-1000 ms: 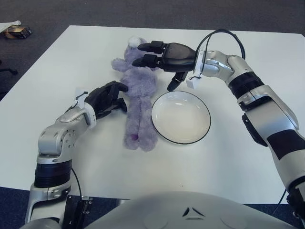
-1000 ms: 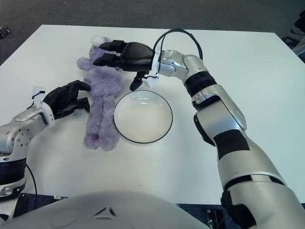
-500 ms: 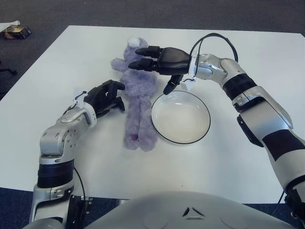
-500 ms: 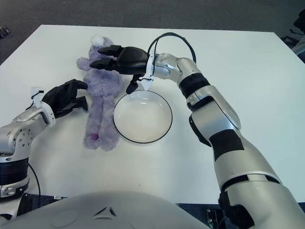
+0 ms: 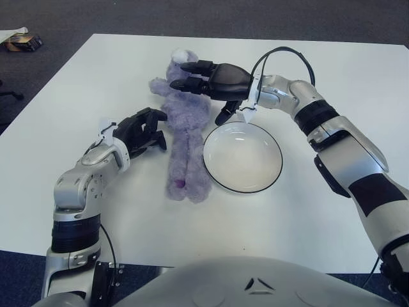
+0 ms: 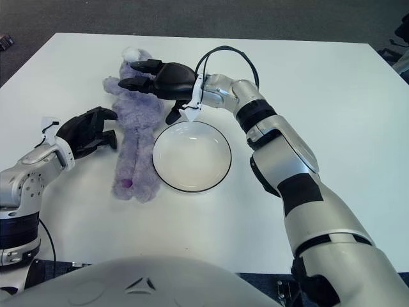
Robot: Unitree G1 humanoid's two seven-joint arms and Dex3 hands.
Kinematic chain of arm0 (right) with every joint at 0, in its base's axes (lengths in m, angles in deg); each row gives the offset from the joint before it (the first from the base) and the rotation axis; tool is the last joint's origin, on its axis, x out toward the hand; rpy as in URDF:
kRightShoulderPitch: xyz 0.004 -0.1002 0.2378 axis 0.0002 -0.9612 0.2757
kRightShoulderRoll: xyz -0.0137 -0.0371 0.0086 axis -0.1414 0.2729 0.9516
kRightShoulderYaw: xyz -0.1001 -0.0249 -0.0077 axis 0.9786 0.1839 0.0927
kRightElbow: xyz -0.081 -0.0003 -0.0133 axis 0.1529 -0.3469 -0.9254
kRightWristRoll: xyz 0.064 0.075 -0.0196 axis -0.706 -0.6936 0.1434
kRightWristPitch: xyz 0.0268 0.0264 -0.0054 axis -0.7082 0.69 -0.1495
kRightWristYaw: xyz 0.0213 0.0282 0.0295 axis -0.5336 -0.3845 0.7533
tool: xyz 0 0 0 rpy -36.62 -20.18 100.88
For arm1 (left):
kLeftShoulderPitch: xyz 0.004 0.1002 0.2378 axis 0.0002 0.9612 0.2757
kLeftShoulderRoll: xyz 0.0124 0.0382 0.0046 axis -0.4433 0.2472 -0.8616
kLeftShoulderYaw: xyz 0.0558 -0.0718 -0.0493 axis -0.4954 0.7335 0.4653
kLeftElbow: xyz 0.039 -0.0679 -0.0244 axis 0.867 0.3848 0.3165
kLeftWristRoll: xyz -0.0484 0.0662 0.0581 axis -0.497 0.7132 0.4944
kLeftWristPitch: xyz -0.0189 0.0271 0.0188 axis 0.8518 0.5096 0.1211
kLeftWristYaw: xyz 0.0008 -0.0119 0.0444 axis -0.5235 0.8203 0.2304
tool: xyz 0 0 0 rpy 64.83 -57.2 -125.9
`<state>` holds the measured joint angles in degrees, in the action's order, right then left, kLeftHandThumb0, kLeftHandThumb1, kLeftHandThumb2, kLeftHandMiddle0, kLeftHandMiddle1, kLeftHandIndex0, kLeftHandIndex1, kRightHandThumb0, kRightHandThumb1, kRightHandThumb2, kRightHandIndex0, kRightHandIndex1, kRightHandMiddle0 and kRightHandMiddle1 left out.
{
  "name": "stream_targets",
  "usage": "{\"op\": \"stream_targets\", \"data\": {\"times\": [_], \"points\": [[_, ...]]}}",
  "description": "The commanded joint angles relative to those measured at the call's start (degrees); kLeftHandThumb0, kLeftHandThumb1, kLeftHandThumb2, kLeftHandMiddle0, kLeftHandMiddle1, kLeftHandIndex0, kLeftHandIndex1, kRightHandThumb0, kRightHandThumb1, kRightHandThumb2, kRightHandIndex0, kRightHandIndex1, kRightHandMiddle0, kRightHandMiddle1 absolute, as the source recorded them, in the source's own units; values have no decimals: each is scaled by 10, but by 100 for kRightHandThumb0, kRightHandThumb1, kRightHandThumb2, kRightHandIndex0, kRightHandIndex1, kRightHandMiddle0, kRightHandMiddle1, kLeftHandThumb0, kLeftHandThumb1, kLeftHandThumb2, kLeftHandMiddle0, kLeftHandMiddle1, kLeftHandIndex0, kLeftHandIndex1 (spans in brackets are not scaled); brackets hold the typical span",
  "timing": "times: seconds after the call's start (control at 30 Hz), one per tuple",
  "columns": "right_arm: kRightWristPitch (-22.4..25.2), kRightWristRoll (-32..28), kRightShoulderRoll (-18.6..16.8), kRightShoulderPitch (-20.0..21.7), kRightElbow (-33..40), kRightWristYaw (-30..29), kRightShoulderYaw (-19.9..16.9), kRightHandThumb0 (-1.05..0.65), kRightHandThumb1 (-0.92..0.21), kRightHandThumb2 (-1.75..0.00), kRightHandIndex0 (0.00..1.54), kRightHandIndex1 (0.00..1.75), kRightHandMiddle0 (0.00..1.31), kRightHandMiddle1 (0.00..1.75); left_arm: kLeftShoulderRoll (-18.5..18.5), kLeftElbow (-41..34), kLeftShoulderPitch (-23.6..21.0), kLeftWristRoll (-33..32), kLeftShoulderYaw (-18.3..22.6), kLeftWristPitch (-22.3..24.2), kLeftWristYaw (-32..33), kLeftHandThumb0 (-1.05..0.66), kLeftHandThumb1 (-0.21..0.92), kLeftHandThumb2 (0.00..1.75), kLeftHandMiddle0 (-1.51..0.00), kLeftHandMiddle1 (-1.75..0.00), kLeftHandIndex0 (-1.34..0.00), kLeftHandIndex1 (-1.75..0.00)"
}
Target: Put the doll into the plate.
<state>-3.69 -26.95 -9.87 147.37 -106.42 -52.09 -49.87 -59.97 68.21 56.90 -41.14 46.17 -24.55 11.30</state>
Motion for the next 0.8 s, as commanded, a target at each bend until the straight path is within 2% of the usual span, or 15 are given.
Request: {"op": "stream_targets", "data": {"times": [0.0,0.23,0.47,0.63,0.77], "points": [[5,14,-4,28,-9,-32,6,-48,-49,-88,0,0,0,9,2,2,6,-4,3,15,-1,-40,60,96,-94,-175,-40,-175],[15,25,-16,55,-35,-64,17,-44,-43,-93,2,1,0,11,2,-2,6,-8,4,26,3,-41,59,97,-96,-175,-40,-175],[18,25,-28,72,-48,-77,28,-42,-36,-98,2,0,0,11,2,-4,7,-7,-1,36,3,-40,63,93,-99,-175,-38,-175],[12,26,-35,80,-53,-87,33,-45,-37,-98,0,0,0,13,2,0,7,-5,-6,32,-2,-39,65,90,-100,-175,-36,-175],[4,27,-40,87,-56,-96,38,-49,-41,-94,1,0,0,13,0,3,8,-2,-12,27,-5,-39,67,88,-98,-175,-35,-175]]}}
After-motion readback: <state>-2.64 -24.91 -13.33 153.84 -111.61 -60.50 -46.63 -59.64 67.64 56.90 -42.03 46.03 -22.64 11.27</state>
